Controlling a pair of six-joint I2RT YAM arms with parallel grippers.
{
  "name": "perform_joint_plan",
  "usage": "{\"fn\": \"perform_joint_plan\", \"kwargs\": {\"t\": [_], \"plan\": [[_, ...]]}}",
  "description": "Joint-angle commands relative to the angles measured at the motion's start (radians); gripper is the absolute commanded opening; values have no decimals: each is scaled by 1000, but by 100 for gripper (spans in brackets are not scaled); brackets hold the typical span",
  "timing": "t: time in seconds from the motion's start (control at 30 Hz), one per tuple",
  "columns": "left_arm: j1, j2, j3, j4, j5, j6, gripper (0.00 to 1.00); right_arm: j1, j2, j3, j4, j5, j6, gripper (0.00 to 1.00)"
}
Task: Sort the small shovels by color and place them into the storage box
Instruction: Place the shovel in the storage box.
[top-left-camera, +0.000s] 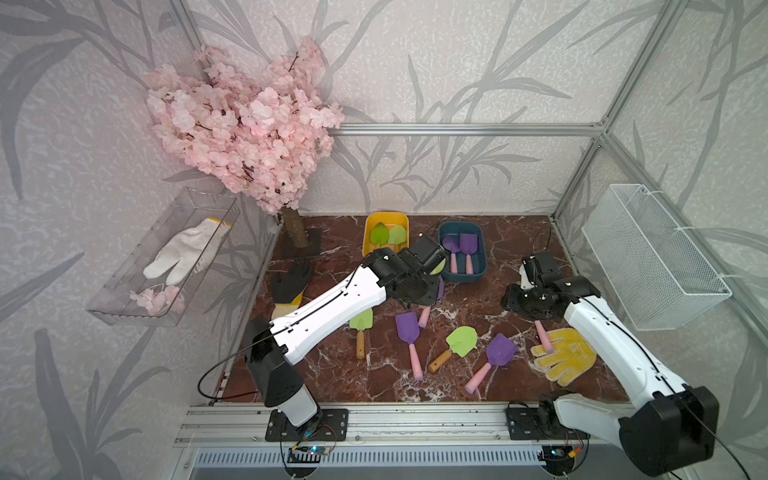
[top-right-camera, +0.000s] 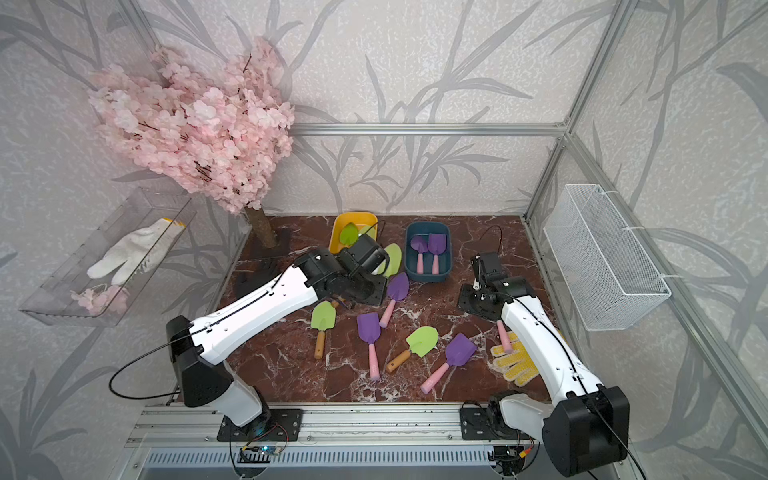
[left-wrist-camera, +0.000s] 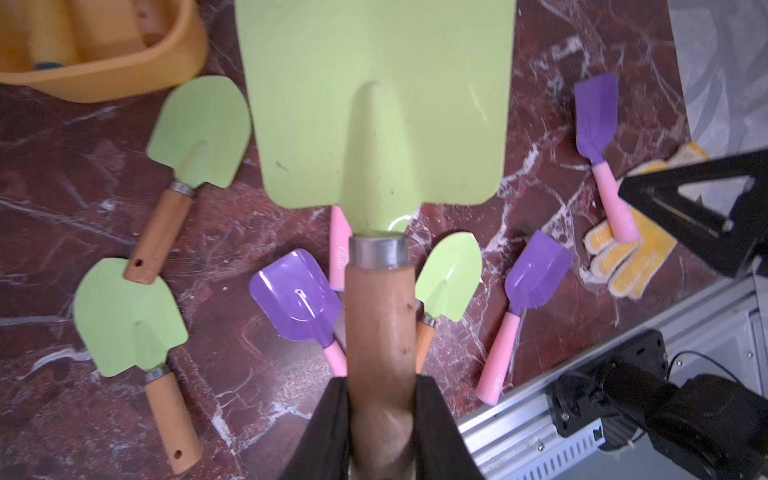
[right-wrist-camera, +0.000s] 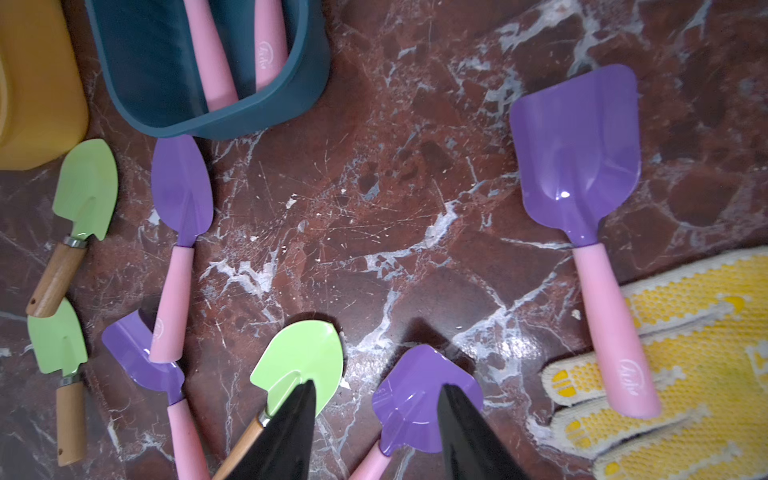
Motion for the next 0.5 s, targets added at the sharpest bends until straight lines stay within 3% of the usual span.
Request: {"fn": "perform_joint_plan", "kwargs": {"t": [0.0, 0.2, 0.47], "plan": [[93, -67, 37, -33, -50, 18, 7, -5, -39, -20, 55, -59, 9, 53], [277, -5, 154, -50, -23, 91, 7, -4, -50, -40, 77, -92, 11, 53], [435, 264, 381, -19, 2, 182, 7, -1, -43, -75, 98, -125, 23, 54]]}}
